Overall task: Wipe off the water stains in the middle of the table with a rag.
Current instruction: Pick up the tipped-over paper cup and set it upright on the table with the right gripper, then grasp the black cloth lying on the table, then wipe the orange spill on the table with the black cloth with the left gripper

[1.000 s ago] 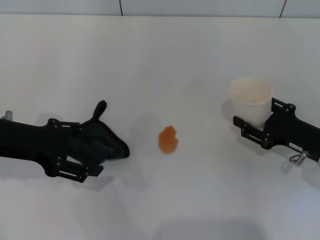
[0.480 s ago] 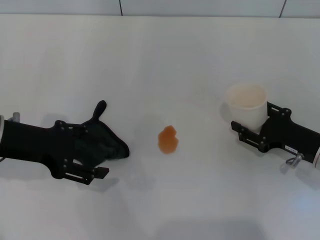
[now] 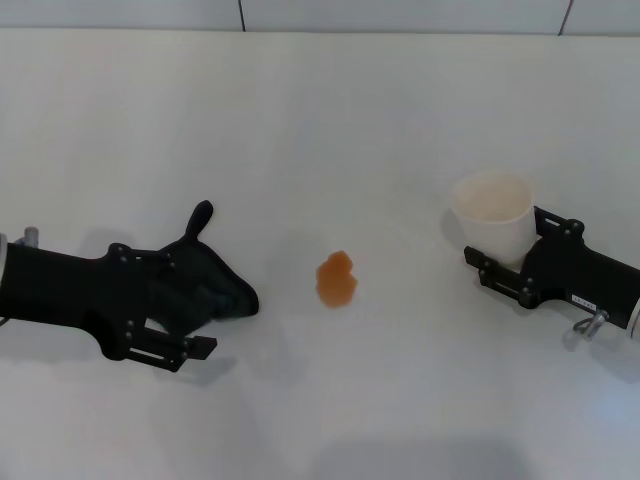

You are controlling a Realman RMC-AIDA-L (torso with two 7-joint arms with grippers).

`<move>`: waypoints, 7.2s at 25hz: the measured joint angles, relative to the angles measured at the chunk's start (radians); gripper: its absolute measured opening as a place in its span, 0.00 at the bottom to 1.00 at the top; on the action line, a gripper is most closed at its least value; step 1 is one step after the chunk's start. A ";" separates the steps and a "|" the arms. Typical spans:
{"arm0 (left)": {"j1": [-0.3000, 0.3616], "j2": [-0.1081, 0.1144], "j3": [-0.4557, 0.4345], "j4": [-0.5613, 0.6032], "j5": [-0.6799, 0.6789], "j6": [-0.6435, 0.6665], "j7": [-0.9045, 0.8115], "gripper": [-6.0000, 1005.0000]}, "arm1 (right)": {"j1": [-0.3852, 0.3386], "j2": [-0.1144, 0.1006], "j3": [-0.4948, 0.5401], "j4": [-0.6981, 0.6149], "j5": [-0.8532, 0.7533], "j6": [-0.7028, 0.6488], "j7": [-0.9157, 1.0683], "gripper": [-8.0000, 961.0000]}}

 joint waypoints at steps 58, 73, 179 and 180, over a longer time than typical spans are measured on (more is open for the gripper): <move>0.024 0.017 -0.009 0.008 -0.004 0.008 -0.014 0.87 | -0.277 -0.025 -0.014 -0.916 -0.762 -0.207 0.984 0.88; 0.016 0.020 -0.003 0.010 0.008 0.001 -0.037 0.87 | -0.157 -0.021 -0.062 -1.106 -0.884 -0.418 1.276 0.88; -0.512 -0.029 0.636 -0.425 -0.001 -0.563 -0.393 0.11 | -0.054 -0.014 -0.304 -1.054 -0.859 -0.214 1.324 0.88; -0.511 -0.029 0.656 -0.417 -0.012 -0.560 -0.399 0.11 | -0.054 -0.014 -0.303 -1.054 -0.859 -0.215 1.324 0.88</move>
